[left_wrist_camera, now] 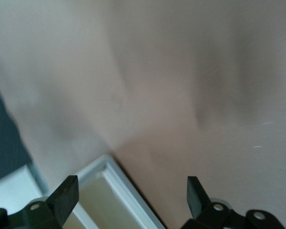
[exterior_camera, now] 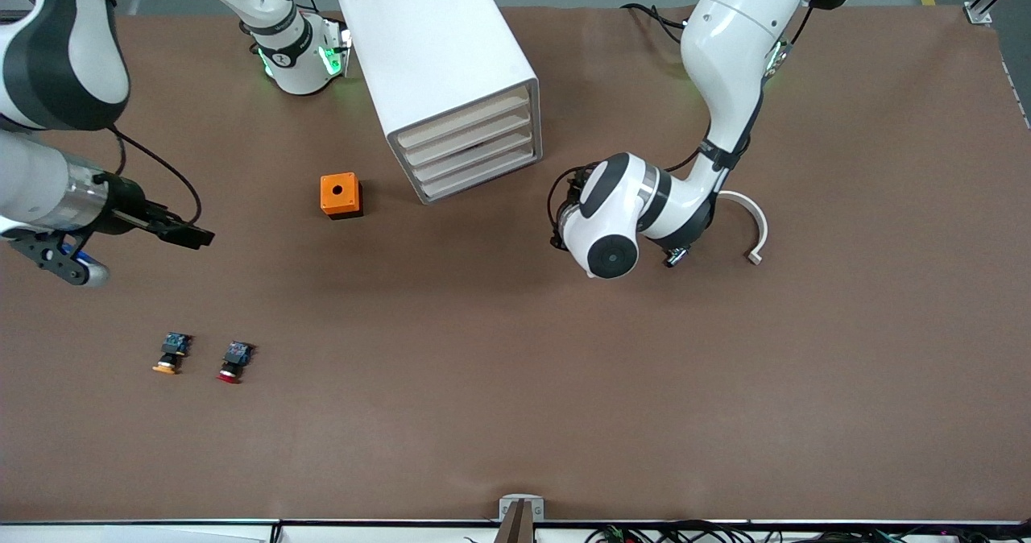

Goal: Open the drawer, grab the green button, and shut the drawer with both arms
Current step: 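Grasp the drawer handle with the left gripper while the right gripper approaches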

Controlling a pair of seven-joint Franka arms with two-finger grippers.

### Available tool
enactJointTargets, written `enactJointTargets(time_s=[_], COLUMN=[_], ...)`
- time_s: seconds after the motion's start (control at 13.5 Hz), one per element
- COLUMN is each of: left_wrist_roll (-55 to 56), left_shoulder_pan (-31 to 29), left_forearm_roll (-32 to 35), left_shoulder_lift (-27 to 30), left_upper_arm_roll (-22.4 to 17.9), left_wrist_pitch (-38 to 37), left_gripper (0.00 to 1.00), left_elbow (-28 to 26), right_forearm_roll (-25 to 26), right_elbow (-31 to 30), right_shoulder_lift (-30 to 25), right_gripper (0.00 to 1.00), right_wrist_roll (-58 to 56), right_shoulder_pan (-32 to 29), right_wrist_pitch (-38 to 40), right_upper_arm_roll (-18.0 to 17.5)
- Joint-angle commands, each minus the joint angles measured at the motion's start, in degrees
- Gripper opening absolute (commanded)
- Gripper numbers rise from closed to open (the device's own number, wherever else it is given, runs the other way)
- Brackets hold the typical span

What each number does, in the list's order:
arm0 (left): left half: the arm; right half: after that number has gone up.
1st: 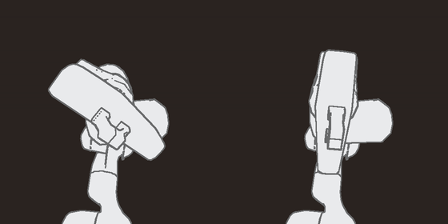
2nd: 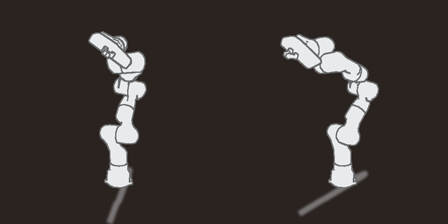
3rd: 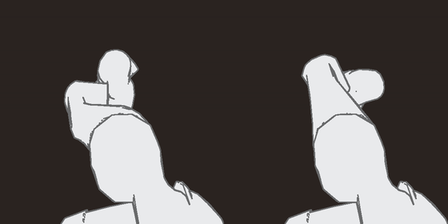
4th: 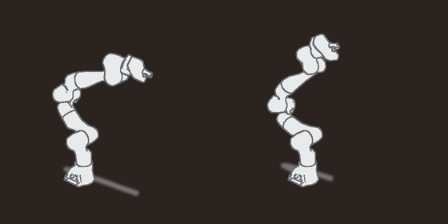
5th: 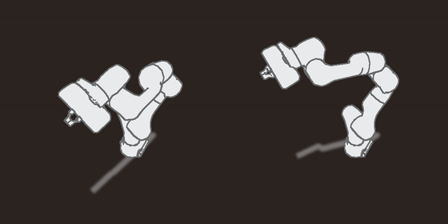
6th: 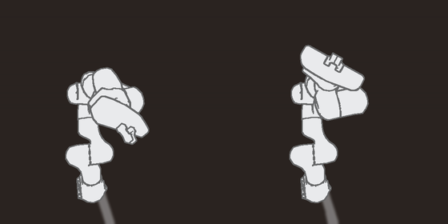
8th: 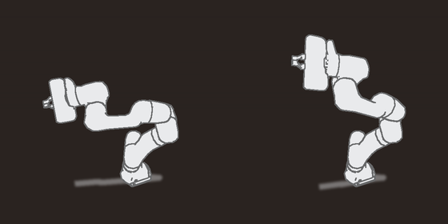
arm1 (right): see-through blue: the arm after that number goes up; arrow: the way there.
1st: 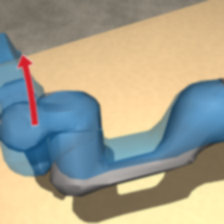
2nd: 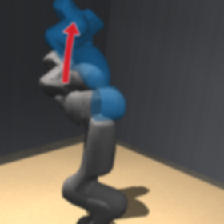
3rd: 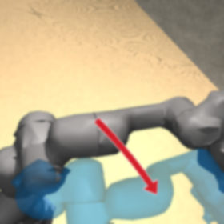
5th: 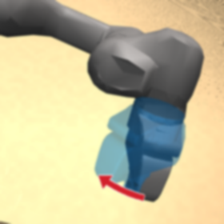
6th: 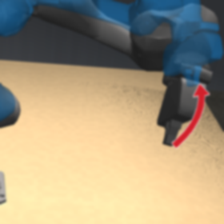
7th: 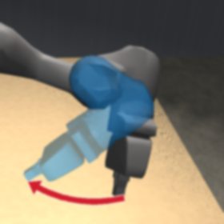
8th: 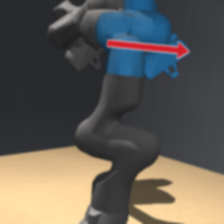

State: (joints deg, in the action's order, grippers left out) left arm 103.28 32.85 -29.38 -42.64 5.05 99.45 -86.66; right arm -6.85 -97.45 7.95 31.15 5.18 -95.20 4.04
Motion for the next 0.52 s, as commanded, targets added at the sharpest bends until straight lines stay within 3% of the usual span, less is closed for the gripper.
enactJointTargets(time_s=[0.0,0.3,0.44], left_wrist_roll=[7.18,18.96,23.62], left_shoulder_pan=[2.65,2.92,3.10], left_forearm_roll=[-6.55,-19.02,-22.81], left_shoulder_lift=[-2.97,-4.99,-5.88], left_upper_arm_roll=[-0.48,-0.48,-0.40], left_wrist_pitch=[-0.66,-0.66,-1.36], left_gripper=[0.99,0.90,0.78], left_elbow=[1.58,1.67,1.67], right_forearm_roll=[-1.33,-0.89,-0.89], right_elbow=[-5.21,-5.12,-5.21], right_shoulder_lift=[-4.96,-5.67,-5.23], right_gripper=[1.00,1.00,1.00], right_wrist_roll=[9.85,23.75,30.87], right_shoulder_pan=[3.85,11.58,15.54], right_wrist_pitch=[-1.92,-4.02,-6.31], right_upper_arm_roll=[0.17,-0.18,-0.18])
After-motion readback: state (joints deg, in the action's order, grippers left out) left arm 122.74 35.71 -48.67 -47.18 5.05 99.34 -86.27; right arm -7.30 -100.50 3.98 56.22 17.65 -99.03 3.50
